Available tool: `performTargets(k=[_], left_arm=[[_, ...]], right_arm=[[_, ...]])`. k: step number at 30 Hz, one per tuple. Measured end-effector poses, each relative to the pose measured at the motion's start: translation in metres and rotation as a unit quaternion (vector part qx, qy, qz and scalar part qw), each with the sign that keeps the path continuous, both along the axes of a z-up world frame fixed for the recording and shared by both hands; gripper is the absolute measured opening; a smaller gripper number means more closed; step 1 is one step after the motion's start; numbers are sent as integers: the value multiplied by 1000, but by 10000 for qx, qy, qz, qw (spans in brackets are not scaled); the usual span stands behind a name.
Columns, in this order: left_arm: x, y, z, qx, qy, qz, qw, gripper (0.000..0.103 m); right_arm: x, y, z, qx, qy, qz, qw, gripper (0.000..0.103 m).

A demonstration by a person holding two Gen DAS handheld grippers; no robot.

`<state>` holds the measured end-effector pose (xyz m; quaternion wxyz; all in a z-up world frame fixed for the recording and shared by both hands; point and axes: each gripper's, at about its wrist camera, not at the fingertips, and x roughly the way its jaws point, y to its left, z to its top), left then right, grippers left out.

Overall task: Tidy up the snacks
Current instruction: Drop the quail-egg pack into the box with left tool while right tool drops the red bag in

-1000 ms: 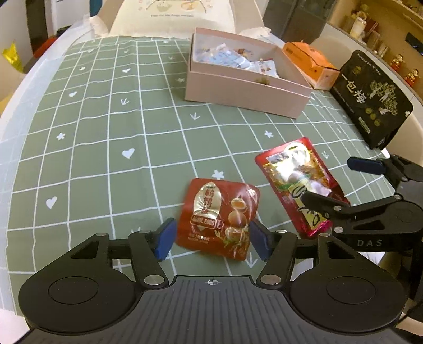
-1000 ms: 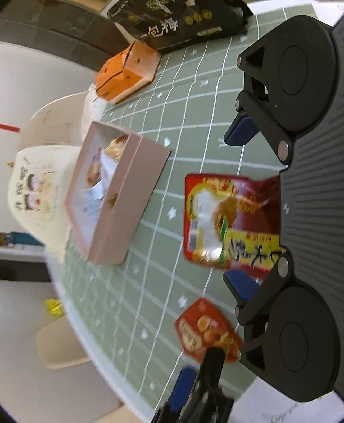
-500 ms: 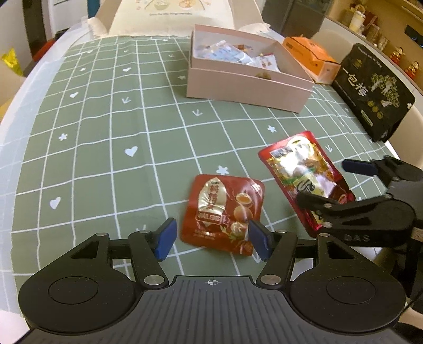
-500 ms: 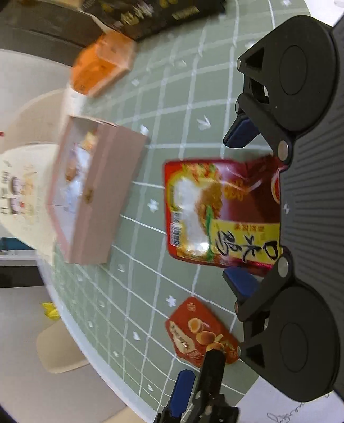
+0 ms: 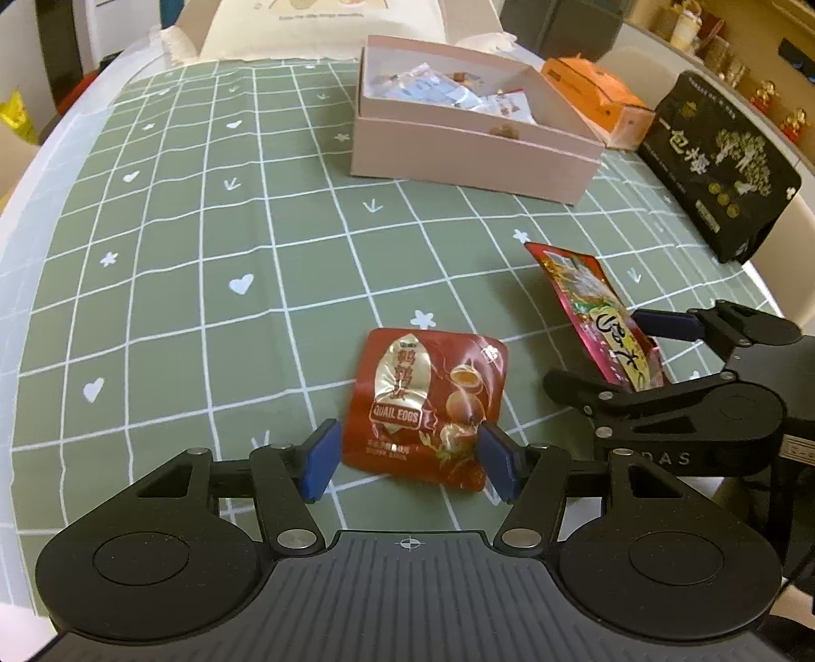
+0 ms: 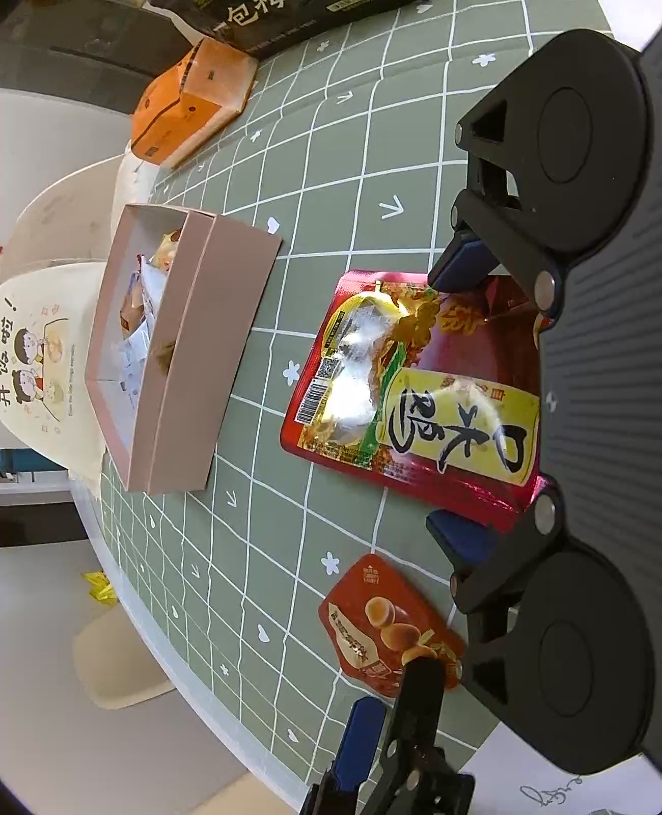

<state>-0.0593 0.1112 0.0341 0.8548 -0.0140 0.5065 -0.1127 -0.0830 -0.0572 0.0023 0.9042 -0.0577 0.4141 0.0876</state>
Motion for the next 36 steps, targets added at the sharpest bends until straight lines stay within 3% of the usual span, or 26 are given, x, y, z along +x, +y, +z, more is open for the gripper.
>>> performTargets(k=[2,6,9,15,22,24,26,28,33,36], left_arm=[[5,-4,-4,82,1,-85,9999,74],[11,-17,-8,278,-31,-277,9992,76],[17,-24,-9,430,-108,-415,9982,77],[23,-31,-11,637,-143,-522,9965,76],[7,-19,-9,508,-163,-505,9973,76],[2,-13,-8,430,-138,-433,9980,76],[-4,-9,-7,334,-142,-379,9986,76],[-7,-7,-7,268,-159,-351,9989,75],[-15,-6,-2,32,-235,-305,9993,75],[-19,-9,21,-148,-472,-322,9983,74]], right_arm=[[-1,1,0,21,-3,-39,10000,94],[-1,-2,0,26,1,-52,10000,95],[-3,-5,-1,30,20,-143,9999,101],[-5,-16,-2,67,29,-322,9995,103],[4,-12,-1,52,115,-431,9990,103],[8,-10,1,18,165,-304,9994,98],[7,-6,8,-19,248,33,9997,79],[3,-2,15,-142,309,278,9990,69],[-8,-5,34,-4,295,450,9986,64],[-11,-17,47,269,286,312,9987,64]])
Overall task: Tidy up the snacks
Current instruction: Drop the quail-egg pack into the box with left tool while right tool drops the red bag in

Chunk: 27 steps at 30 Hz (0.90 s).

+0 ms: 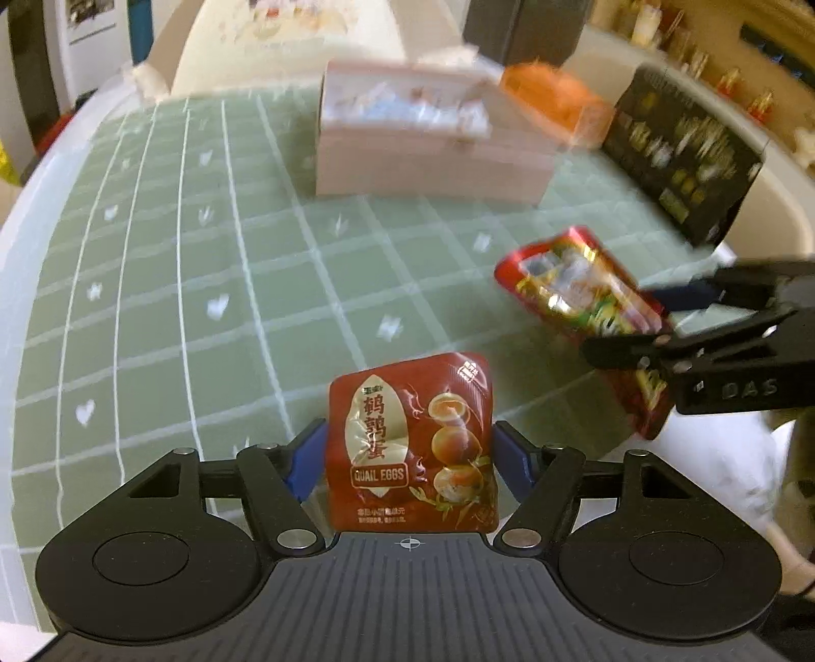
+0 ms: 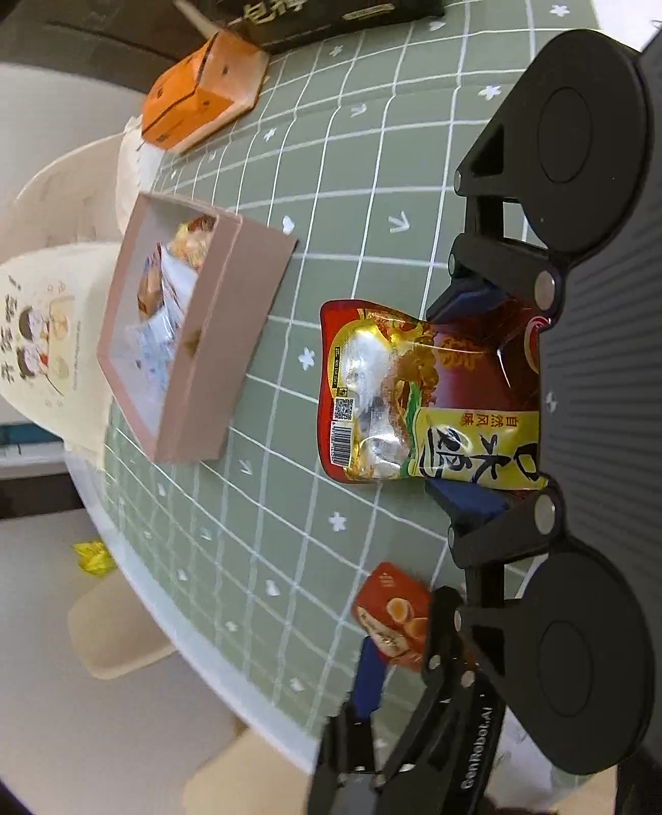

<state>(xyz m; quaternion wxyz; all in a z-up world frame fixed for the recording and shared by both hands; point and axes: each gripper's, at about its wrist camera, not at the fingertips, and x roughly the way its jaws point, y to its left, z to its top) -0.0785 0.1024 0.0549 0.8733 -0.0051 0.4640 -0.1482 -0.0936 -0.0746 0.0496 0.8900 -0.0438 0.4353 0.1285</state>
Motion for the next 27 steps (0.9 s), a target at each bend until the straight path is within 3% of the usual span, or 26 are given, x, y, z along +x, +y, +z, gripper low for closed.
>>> performTargets(k=[2,4,7,10,12,14,16,18,20,21,24,27], left_arm=[[5,3,31,-393,-259,17,9989,74],[18,5,76,-733,-792,26,9942,75],[51,1,140,-907,-1579,-40,9833,77],[106,-11,178,-1105,-1853,-173,9763,77],[150,-24,177,-1107,-1703,-171,9790,77],[196,-36,159,-1047,-1319,-98,9857,77],[211,-35,144,-1115,-1448,123,9831,75],[219,-26,130,-1490,-1382,220,9789,75],[230,-22,113,-1788,-1021,142,9785,75],[233,-22,107,-1840,-908,56,9787,75],[220,-4,100,-1784,-1167,343,9764,73],[188,14,80,-1981,-959,435,9745,73]], right_arm=[[-4,-11,10,147,-62,-148,9998,64],[-7,-20,20,225,-158,-283,9992,65],[-11,-32,34,314,-316,-424,9981,65],[-12,-39,45,304,-521,-554,9966,65],[-11,-42,50,281,-605,-650,9957,65],[-9,-44,51,240,-611,-730,9952,65],[-8,-45,50,126,-567,-807,9950,65],[-9,-50,48,25,-486,-913,9946,65],[-8,-57,43,-8,-366,-995,9944,65],[-8,-61,39,-18,-289,-1027,9943,65],[4,-70,30,64,-17,-1173,9931,65],[16,-73,48,332,-196,-1180,9923,65]])
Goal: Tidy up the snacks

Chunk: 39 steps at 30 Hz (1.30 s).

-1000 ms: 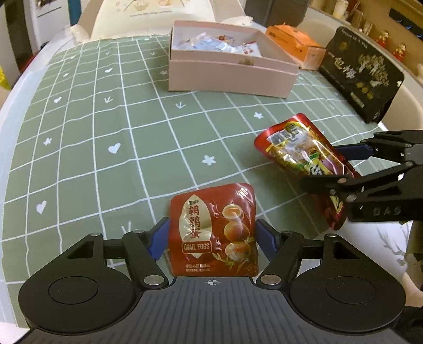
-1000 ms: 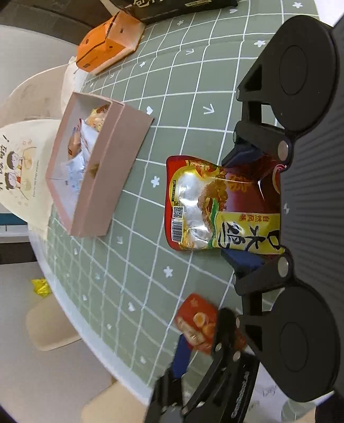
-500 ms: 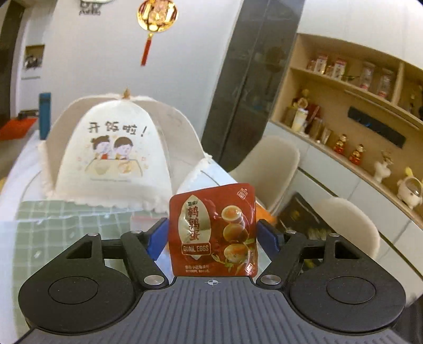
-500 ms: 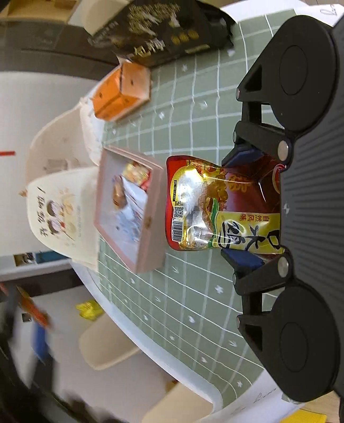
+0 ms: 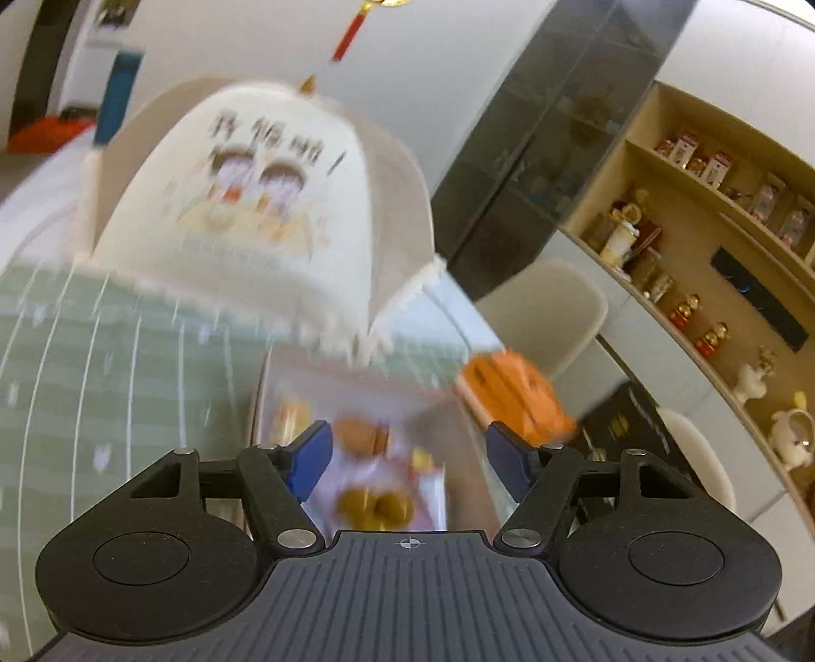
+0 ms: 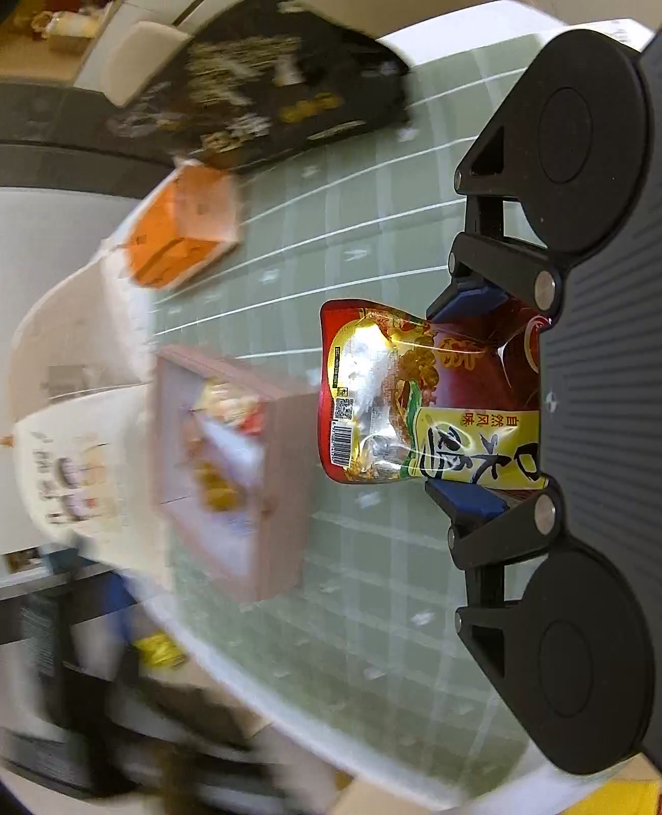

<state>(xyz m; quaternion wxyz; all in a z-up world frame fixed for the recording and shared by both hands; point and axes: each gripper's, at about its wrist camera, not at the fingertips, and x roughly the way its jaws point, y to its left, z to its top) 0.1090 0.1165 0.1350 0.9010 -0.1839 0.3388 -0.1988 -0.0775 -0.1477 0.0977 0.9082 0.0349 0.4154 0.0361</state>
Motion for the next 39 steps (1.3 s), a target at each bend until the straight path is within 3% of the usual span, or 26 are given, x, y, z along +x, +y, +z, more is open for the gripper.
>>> performTargets(k=[6,7,8,9,13,18,24,29,32,36,39], left_arm=[[-72,13,-66,-34,617,221,9978,73],[-79,16,-78,0,710,337,9969,73],[-85,17,-89,56,805,427,9958,73],[-87,17,-97,143,886,466,9949,73],[-105,14,-113,840,817,605,9913,72],[-127,6,-117,1249,593,692,9880,72],[-148,-14,-123,1779,320,802,9803,72],[-149,-33,-130,2245,-39,835,9709,73],[-151,-44,-136,2575,-283,850,9621,76],[-150,-44,-137,2516,-309,950,9627,76],[-147,-46,-137,2540,-313,979,9617,76]], right_arm=[[69,29,75,-556,-1059,268,9925,68],[86,35,84,-456,-1117,334,9921,78],[102,40,88,-342,-1174,431,9916,88],[120,46,89,-305,-1181,541,9911,92],[160,62,63,-893,-870,225,9920,93],[116,52,14,-617,-527,299,9963,93],[52,30,-44,94,-89,-197,9997,93],[24,29,-86,226,-28,-510,9984,94],[21,40,-92,-80,-217,-429,9988,94],[24,50,-98,-596,-261,-443,9969,103],[18,47,-101,-541,-463,-553,9959,103]])
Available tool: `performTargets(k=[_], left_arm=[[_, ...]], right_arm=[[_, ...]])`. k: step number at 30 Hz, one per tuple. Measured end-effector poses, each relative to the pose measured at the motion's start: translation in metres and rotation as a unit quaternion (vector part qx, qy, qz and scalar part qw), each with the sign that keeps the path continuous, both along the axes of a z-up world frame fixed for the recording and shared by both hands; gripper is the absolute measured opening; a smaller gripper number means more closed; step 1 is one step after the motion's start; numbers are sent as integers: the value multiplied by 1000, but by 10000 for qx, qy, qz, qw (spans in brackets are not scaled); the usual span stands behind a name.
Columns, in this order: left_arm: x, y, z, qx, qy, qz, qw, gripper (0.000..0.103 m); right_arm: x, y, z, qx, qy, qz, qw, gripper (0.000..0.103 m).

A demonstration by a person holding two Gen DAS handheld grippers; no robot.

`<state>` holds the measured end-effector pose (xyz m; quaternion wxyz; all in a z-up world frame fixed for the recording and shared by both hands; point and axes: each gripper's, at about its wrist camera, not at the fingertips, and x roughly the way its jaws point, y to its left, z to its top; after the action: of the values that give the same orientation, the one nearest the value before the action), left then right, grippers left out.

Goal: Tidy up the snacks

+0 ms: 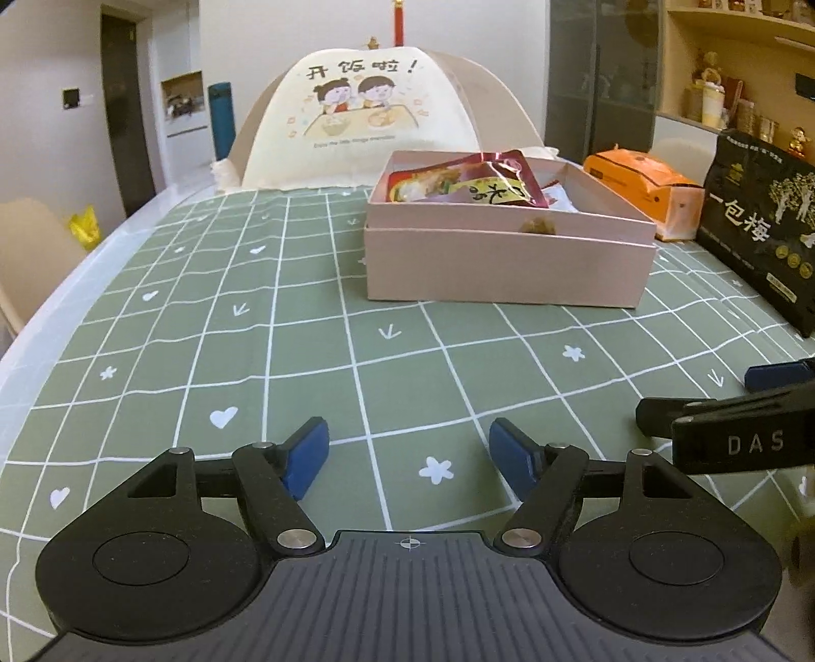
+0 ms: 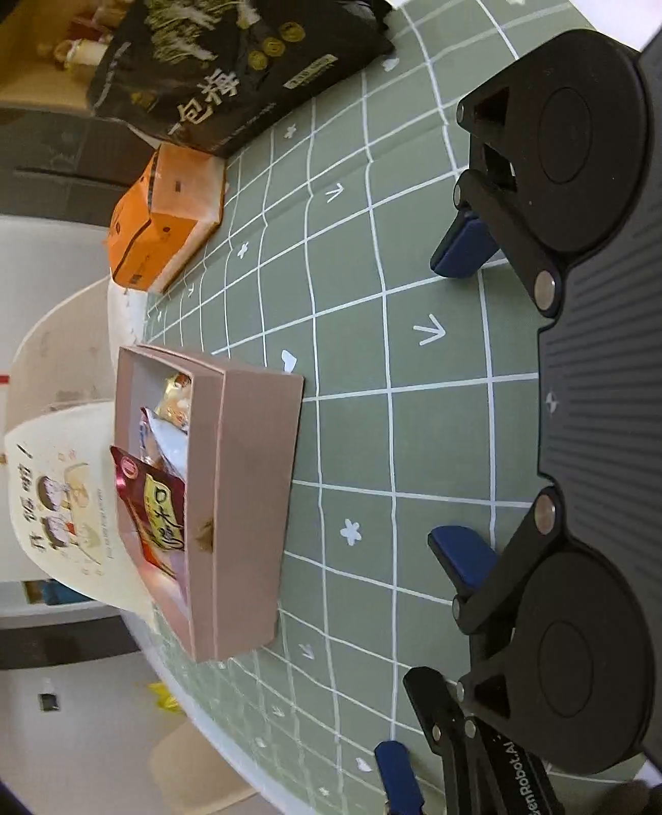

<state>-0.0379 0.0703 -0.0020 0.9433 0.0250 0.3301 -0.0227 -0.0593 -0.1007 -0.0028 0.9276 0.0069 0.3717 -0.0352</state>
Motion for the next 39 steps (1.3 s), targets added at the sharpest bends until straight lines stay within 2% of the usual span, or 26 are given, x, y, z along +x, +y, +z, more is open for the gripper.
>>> performTargets(k=[7,39], left_arm=[[3,-5,-1,29,-35,-22,10000,76],[1,-6,-2,6,-63,-7,10000,76]], right_arm=[[-8,1,-9,-80,-520,12,9986,103],[-6,1,-9,-49,-521,13,9986,103]])
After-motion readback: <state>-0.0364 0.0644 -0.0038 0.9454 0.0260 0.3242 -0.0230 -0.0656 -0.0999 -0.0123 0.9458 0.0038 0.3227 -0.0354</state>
